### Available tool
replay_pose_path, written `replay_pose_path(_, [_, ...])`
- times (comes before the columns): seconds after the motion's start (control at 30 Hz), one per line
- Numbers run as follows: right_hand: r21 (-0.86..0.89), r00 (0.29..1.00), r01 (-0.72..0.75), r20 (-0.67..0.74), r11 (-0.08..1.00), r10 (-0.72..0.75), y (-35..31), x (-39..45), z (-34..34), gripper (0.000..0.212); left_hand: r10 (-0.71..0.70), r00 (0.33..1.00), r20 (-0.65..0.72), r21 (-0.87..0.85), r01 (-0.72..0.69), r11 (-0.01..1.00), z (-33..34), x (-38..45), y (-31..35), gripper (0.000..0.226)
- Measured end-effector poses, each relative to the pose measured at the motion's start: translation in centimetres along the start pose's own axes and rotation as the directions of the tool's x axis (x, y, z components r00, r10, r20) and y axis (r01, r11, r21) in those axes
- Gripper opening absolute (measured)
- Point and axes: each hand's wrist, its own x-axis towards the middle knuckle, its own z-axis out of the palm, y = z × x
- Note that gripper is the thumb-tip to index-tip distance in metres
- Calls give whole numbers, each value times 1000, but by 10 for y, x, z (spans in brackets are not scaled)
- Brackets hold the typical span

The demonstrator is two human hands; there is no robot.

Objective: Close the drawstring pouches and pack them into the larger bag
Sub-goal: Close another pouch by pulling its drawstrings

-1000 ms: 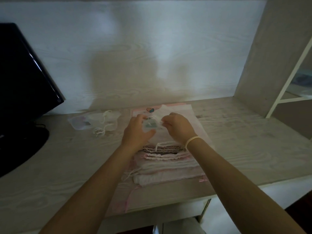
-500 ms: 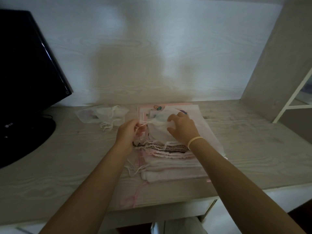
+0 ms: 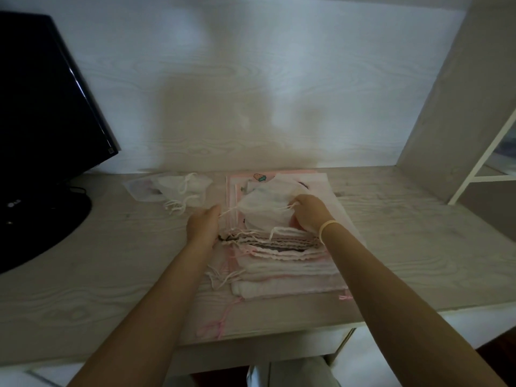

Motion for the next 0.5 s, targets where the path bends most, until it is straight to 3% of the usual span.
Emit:
replay_pose_path(0.07, [255,997,-53,61,966,39,-9,-4,1,27,76,997,21,169,-79,982,-1,1,0,35])
replay_pose_path(0.1, [286,993,-74,107,955,45,-12,-5,0,24,107,993,40,237,-113,965,-2,0,2,39])
replay_pose_path(0.2, [48,953,-48,300,998,32,-14,-9,-13,26,106,991,88,417,-133,899,-2,1,7,61])
replay_pose_path(0.27, [55,865,-28,502,998,-4,-10,-10,-20,36,-1,999,32,412,-12,911,-3,3,10,79])
replay_pose_path(0.33, [297,753,-89,644,951,-131,-5,-11,-27,37,-103,995,-10,224,103,969,2,8,12,89])
replay_pose_path(0.4, [531,690,-153,662,833,-295,-1,-12,-35,41,-224,974,15,-92,224,970,4,9,16,80])
replay_pose_path(0.47, [687,687,-205,609,697,-397,0,-14,-41,46,-307,948,82,-280,317,906,2,8,17,58])
replay_pose_path(0.5, [745,726,-230,560,626,-399,0,-14,-42,47,-330,936,122,-337,352,873,0,8,16,50])
